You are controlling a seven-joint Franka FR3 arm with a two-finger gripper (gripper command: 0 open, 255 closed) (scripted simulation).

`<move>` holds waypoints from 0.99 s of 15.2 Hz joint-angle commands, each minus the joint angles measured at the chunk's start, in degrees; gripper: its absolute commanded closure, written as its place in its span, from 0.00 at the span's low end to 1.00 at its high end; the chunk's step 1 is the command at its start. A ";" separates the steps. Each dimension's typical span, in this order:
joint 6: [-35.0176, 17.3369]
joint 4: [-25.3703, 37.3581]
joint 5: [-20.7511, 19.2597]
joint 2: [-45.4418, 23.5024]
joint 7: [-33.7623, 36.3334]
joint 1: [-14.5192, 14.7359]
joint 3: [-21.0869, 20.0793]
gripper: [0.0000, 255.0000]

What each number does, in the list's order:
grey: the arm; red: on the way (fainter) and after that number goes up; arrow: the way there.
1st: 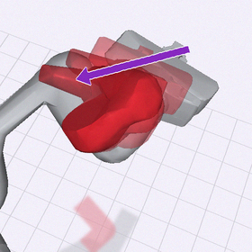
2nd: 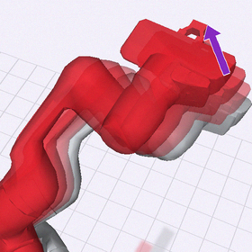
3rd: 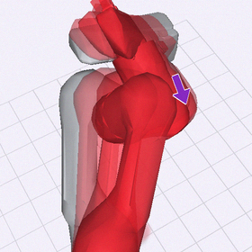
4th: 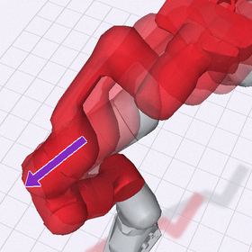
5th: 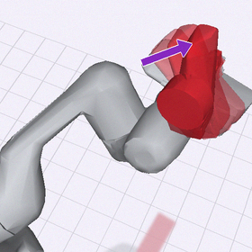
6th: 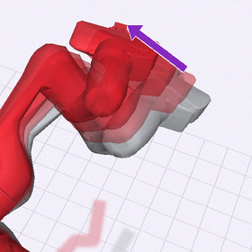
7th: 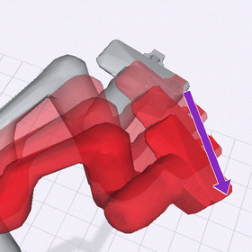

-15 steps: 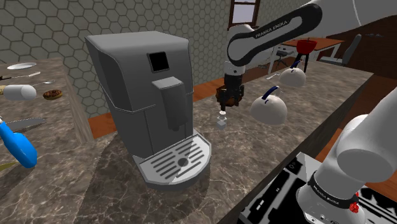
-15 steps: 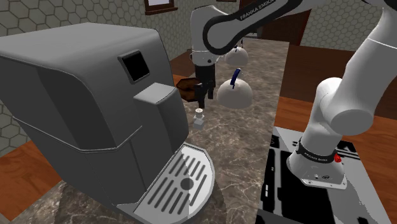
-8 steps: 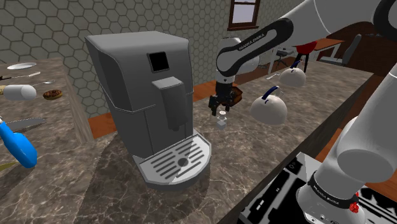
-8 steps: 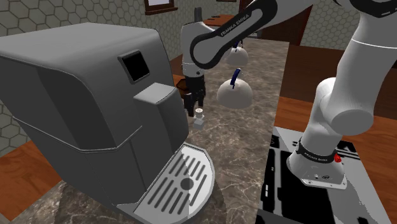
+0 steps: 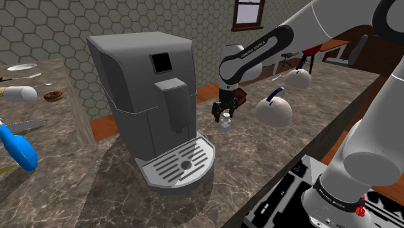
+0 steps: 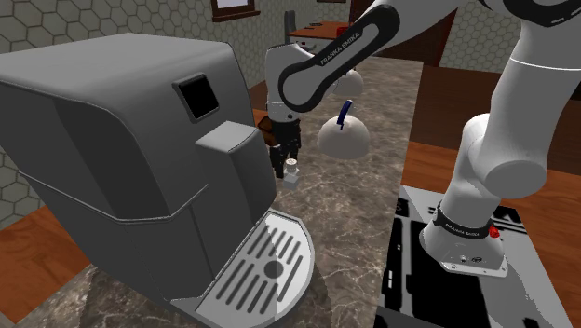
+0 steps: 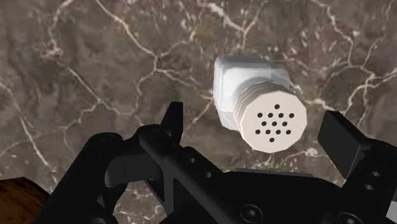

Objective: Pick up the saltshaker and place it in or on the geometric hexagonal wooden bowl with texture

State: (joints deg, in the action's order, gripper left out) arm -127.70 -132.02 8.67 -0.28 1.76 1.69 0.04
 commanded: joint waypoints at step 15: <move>0.73 0.28 -0.09 0.46 0.11 -0.01 0.02 1.00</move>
State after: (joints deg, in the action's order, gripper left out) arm -127.40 -131.98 8.63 0.01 1.78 1.68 0.06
